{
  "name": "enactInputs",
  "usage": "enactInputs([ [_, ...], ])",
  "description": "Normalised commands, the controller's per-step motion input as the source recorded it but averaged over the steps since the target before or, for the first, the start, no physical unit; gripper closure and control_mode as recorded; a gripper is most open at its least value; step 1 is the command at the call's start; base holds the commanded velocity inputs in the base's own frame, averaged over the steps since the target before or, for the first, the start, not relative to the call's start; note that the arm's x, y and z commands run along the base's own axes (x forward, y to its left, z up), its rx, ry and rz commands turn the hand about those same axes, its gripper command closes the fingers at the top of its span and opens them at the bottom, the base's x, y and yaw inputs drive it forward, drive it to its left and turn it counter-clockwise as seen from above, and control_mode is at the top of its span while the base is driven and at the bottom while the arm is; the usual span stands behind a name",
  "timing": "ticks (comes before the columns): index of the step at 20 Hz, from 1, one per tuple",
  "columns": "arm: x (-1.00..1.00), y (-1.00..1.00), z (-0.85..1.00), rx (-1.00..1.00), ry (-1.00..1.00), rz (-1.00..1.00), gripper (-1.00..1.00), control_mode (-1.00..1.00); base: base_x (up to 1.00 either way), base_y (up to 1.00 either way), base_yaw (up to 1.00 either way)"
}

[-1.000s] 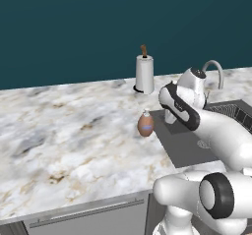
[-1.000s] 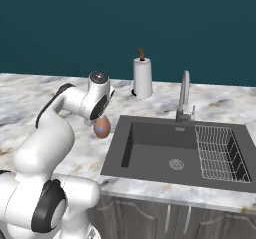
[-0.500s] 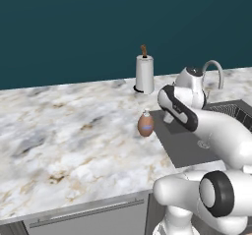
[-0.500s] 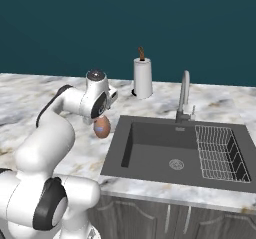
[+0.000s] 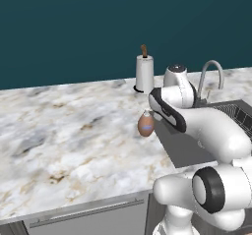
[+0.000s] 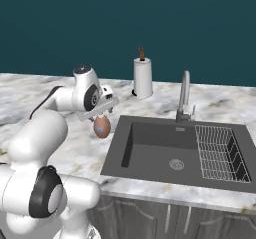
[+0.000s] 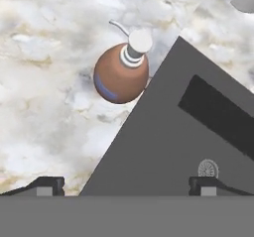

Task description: Locate and retrieve the soap dispenser and sponge from the cabinet. Place them next to the sink.

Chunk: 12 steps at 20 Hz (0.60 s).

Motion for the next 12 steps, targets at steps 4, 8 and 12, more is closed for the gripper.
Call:
enactInputs([
  [4,-0.07,-0.01,0.09,0.1,0.02,-0.45,-1.0,-1.0,0.0,0.0,0.0],
  [8,-0.13,0.0,0.1,0.19,-0.07,-0.41,-1.0,-1.0,0.0,0.0,0.0],
  [12,-0.14,0.0,0.04,0.22,-0.08,-0.4,-1.0,-1.0,0.0,0.0,0.0],
])
